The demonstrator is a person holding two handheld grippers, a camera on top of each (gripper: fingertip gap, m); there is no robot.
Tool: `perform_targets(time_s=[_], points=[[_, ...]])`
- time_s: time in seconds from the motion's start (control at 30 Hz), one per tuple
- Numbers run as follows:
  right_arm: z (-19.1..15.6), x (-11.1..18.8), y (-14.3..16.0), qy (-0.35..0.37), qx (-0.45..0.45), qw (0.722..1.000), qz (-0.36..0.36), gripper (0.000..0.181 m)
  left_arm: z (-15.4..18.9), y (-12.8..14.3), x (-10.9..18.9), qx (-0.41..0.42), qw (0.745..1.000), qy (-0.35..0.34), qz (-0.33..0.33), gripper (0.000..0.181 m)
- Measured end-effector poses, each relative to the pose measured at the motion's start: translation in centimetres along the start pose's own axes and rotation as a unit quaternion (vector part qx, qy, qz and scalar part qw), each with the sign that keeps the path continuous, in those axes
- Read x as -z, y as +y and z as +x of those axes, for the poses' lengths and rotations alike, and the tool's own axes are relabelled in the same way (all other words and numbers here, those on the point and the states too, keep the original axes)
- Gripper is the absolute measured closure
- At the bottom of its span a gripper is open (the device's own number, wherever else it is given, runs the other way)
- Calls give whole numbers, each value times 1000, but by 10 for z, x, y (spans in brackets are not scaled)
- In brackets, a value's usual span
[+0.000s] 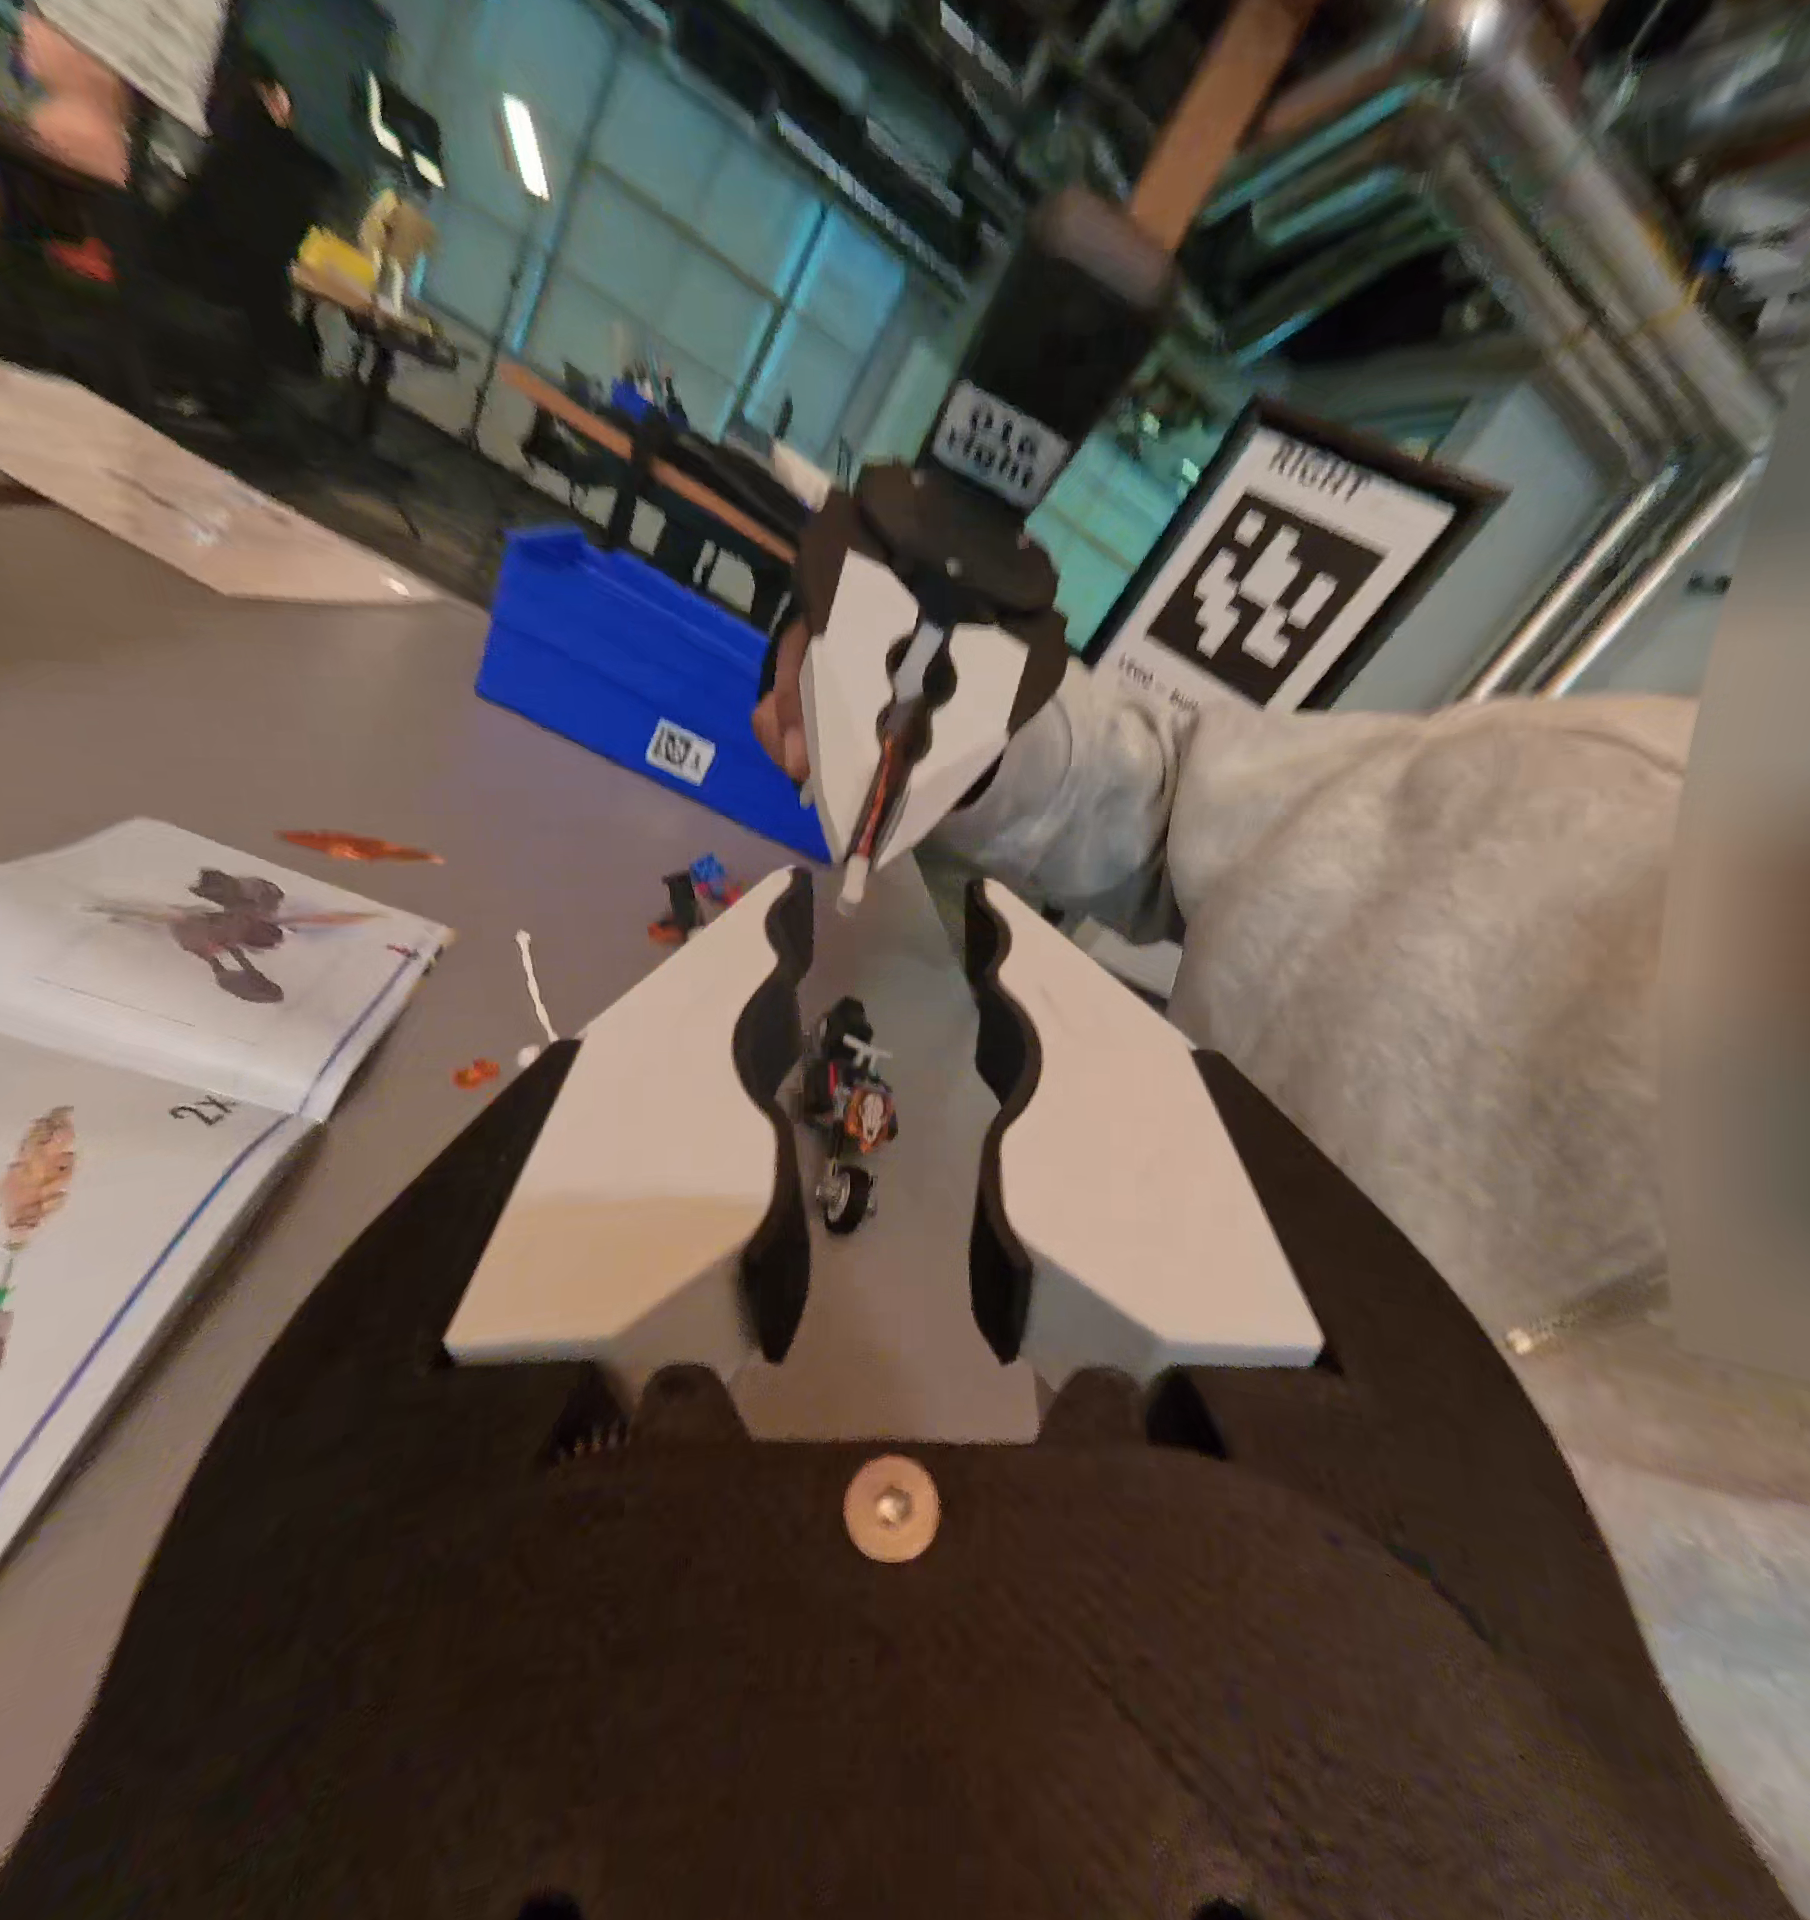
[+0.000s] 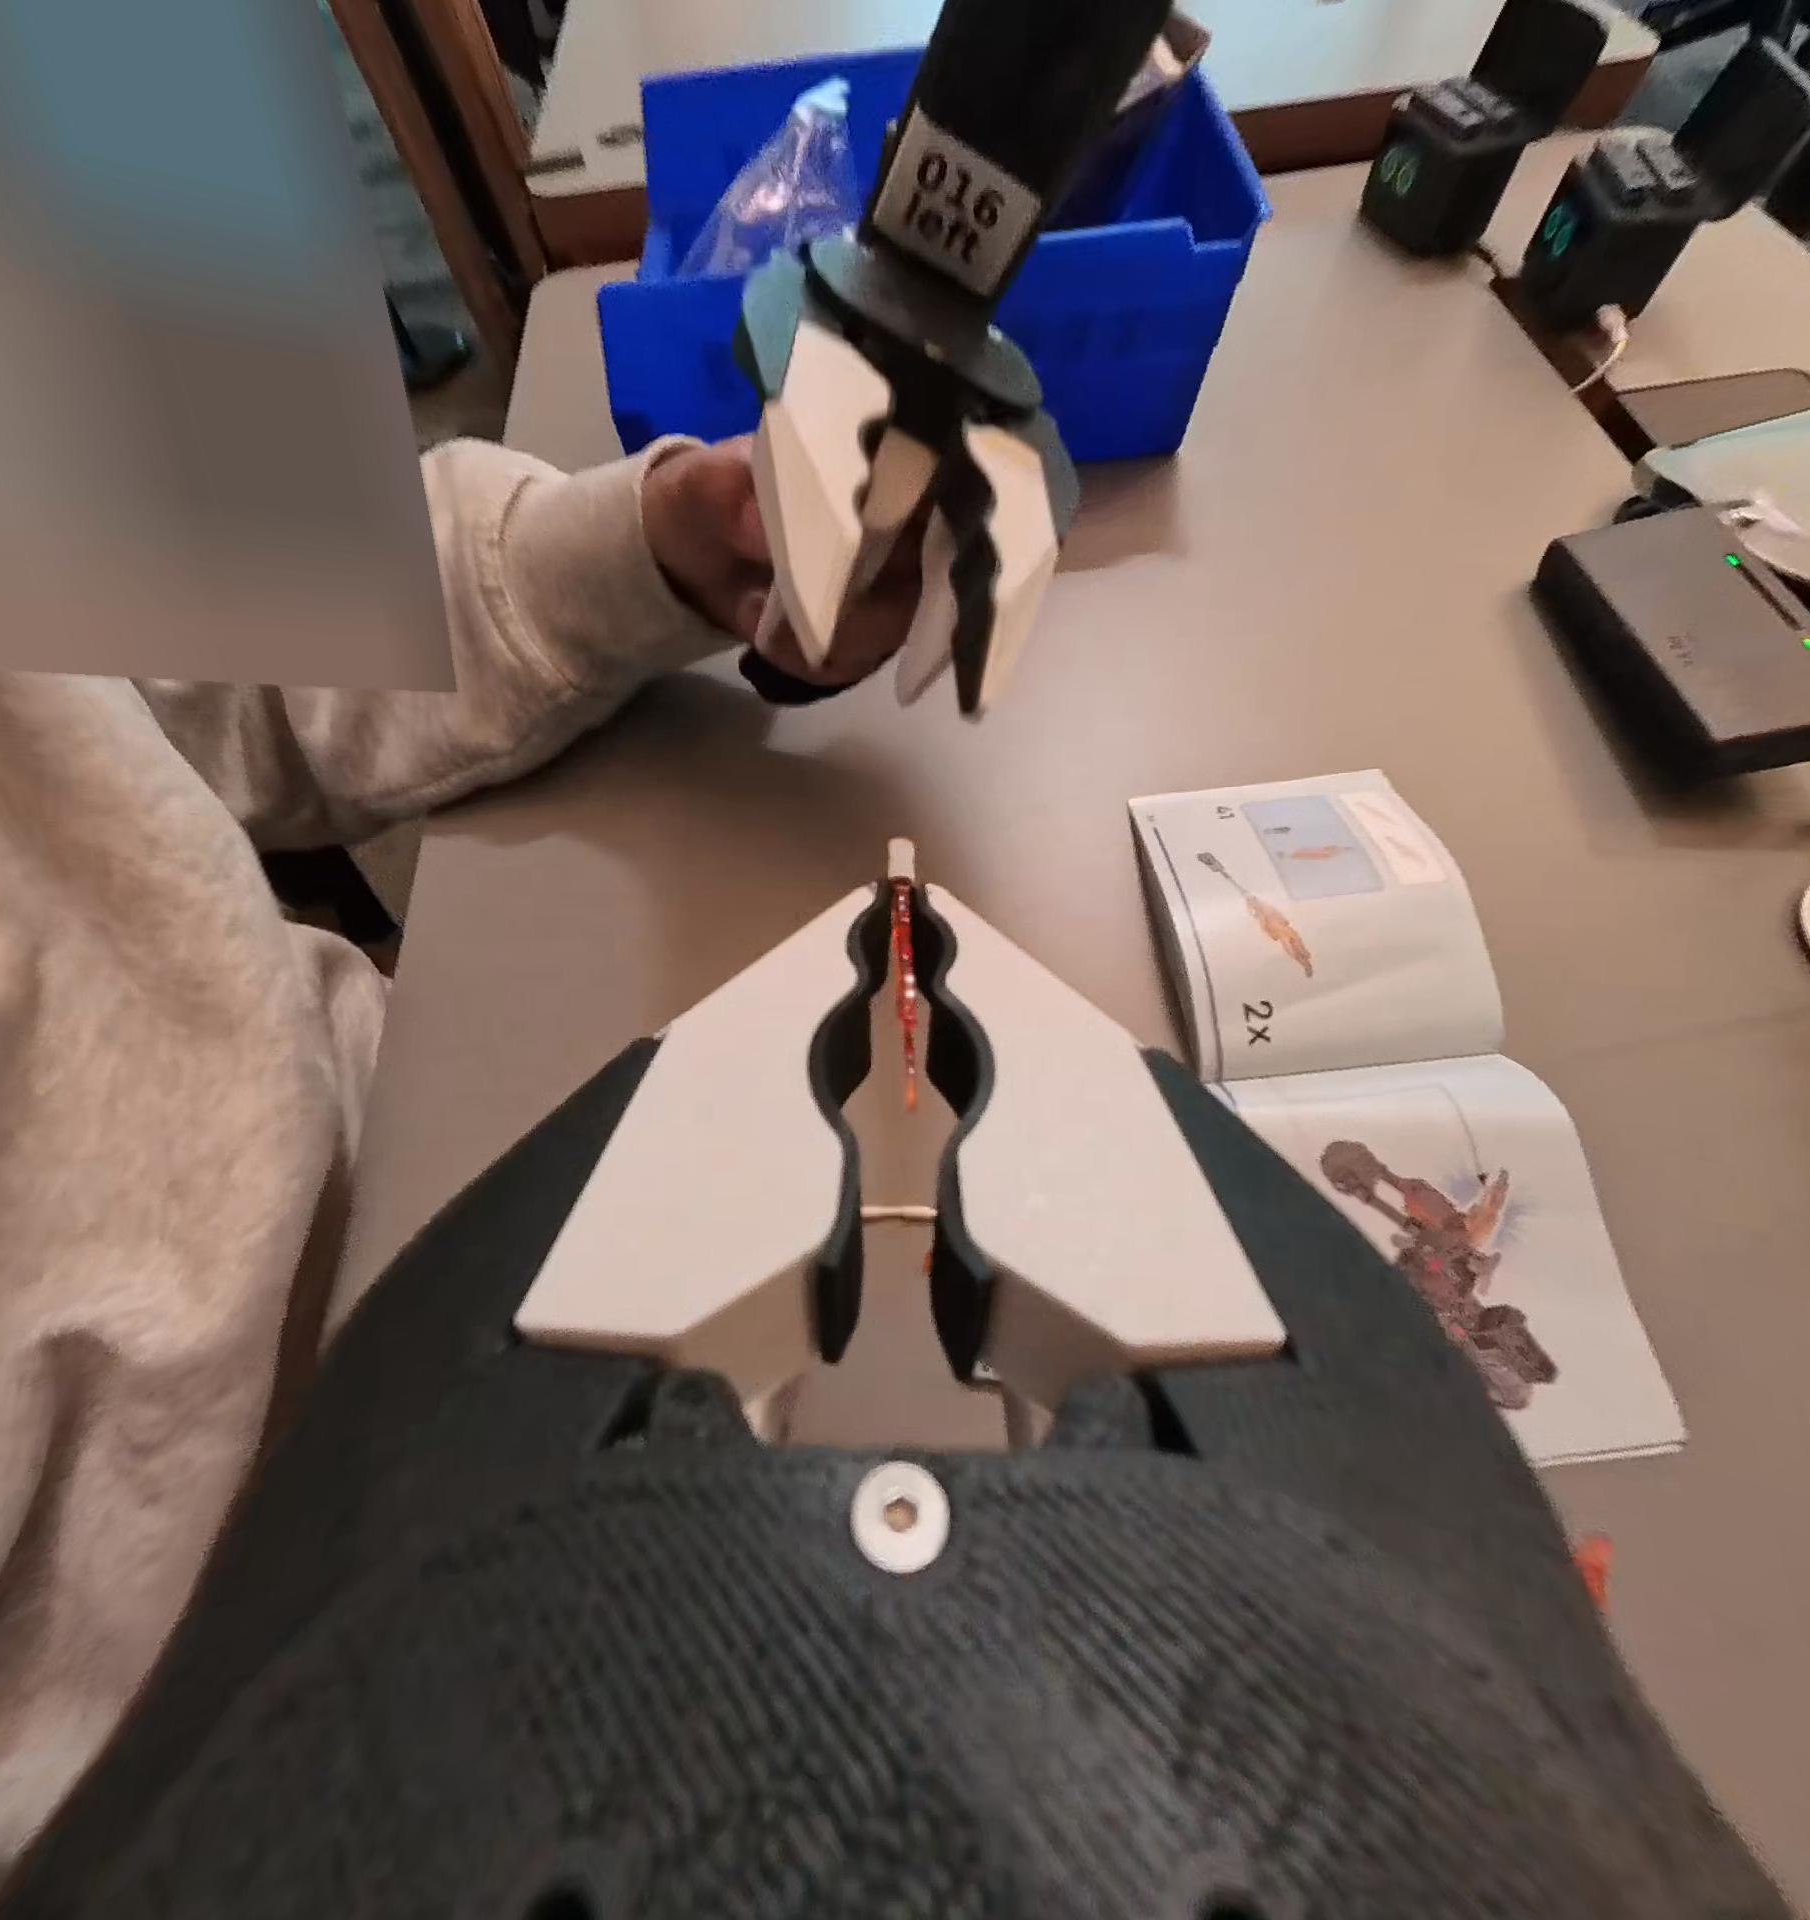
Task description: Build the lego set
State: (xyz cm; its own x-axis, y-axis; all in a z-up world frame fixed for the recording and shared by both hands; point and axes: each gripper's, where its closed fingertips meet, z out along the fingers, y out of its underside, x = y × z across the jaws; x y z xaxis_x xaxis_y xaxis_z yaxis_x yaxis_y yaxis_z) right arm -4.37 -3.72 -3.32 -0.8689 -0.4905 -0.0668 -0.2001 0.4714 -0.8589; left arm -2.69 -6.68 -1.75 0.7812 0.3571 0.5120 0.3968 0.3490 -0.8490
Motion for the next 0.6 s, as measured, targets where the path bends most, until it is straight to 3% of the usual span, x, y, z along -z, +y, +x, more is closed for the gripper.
perform_targets(time_s=[0.1,0.23,0.5,0.6], points=[[-7,6,-2,-7,-8,999,31,180,-1,18,-18,-13,999,-7,-44,154],[-12,8,1,-7,-4,999,42,180,8,20,-34,-24,999,13,-42,157],[-16,4,1,-16,-4,999,45,180,4,25,-39,-33,998,-6,-51,166],[-16,0,0,-17,-2,999,41,180,5,29,-40,-41,997,-7,-65,178]])
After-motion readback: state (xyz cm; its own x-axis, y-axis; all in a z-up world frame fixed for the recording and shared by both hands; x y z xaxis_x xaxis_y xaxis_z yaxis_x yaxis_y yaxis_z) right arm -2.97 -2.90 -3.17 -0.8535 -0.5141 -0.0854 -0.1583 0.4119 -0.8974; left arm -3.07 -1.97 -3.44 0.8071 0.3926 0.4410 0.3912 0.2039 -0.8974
